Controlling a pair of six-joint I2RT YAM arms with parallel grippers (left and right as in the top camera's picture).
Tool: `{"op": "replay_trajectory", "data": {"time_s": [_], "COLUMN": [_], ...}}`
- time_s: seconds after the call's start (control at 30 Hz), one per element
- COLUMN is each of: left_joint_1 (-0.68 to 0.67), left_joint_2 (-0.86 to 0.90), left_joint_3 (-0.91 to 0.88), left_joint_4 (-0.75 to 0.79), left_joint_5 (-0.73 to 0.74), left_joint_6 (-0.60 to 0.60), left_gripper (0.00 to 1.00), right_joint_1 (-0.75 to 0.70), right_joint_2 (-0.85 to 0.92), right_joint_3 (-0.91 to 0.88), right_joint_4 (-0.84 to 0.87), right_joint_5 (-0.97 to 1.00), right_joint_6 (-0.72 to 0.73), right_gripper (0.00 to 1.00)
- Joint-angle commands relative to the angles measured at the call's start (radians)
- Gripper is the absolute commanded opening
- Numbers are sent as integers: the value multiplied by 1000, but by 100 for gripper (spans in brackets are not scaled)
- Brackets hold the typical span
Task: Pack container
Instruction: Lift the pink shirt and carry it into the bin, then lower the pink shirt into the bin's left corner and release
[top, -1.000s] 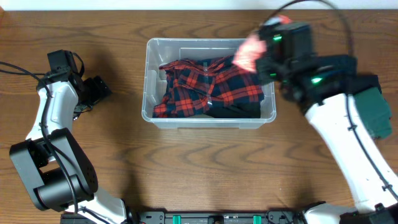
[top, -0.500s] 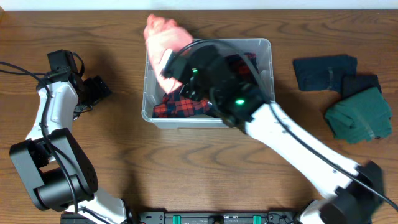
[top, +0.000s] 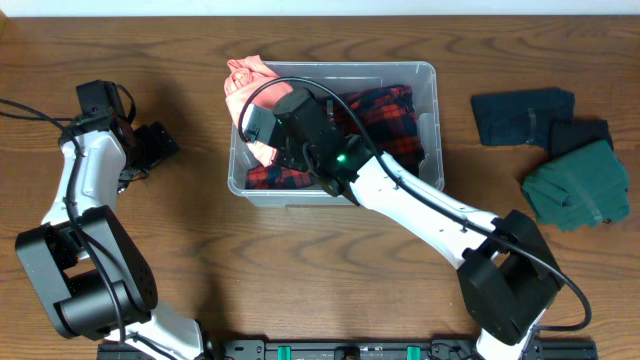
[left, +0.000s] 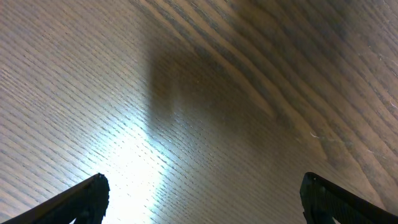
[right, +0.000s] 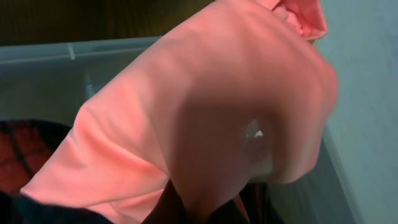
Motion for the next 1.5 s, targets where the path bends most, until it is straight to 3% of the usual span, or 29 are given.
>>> {"op": "replay_trajectory", "data": {"time_s": [0.0,0.2,0.4,0.67,0.7,0.73,0.77,0.8,0.87,1.17,1.2,1.27,1.33,1.4,1.47], "left_joint_1": [2,2,2,2,2,2,2,2,2,2,3,2,3,2,2], "left_joint_2": [6,6,6,6,6,6,6,6,6,6,6,6,6,6,6], "left_joint_3": [-6,-6,-6,-6,-6,-6,-6,-6,-6,-6,-6,-6,-6,-6,-6], "left_joint_4": [-1,-1,-1,-1,-1,-1,-1,-1,-1,-1,-1,-1,-1,-1,-1], "left_joint_5": [-3,-3,-3,-3,-3,-3,-3,-3,-3,-3,-3,-3,-3,-3,-3], "left_joint_6": [-9,-9,-9,-9,-9,-9,-9,-9,-9,-9,-9,-9,-9,-9,-9], "left_gripper": [98,98,98,98,98,98,98,98,98,98,98,98,98,98,98], "right_joint_1": [10,11,24,78,84,87,89,90,90,89,87,77,62,43,20], "right_joint_2": [-2,-2,-2,-2,-2,-2,-2,-2,-3,-69,-75,-77,-71,-58,-42], "right_joint_3": [23,25,26,26,26,26,26,26,28,57,57,57,57,57,57], "right_joint_4": [17,17,27,72,74,77,79,81,84,120,138,182,214,240,259], "right_joint_5": [106,261,280,303,303,303,303,303,303,180,135,72,63,62,56], "right_joint_6": [69,221,362,408,408,408,404,404,386,326,326,341,385,430,471], "right_gripper": [1,1,1,1,13,40,79,97,99,97,83,44,16,2,1]}}
